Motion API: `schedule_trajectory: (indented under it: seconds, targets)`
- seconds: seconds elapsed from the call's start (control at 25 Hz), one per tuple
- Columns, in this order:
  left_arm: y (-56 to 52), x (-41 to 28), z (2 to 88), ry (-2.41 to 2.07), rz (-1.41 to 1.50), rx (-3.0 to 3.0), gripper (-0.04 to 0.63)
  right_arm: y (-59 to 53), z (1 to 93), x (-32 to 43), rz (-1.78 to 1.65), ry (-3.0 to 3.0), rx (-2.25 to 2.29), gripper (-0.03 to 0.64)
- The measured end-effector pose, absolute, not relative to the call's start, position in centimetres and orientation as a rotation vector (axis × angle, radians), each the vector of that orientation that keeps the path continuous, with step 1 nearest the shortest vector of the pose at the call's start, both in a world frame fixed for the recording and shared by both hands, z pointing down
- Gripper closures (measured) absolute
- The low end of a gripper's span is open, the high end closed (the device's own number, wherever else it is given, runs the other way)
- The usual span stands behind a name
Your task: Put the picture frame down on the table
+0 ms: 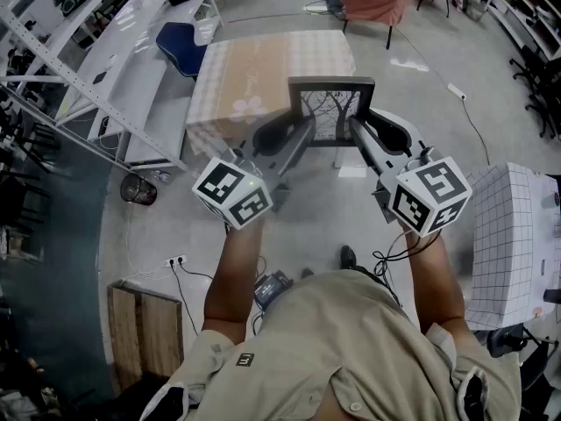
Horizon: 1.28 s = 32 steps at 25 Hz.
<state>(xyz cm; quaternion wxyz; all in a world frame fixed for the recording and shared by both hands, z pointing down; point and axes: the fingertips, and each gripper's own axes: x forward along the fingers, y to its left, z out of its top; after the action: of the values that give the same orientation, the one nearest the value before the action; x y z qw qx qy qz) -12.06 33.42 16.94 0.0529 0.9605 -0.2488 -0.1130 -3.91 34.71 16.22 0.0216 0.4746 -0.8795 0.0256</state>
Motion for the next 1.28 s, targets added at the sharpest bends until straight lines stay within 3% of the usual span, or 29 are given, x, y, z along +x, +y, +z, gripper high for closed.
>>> schedule_trajectory:
  seconds: [1.28]
  targets:
    - [31.5, -12.3, 18.3, -0.686, -0.349, 2.903, 0.488, 33.0, 17.5, -4.1, 0.129, -2.714, 1.498, 0.531]
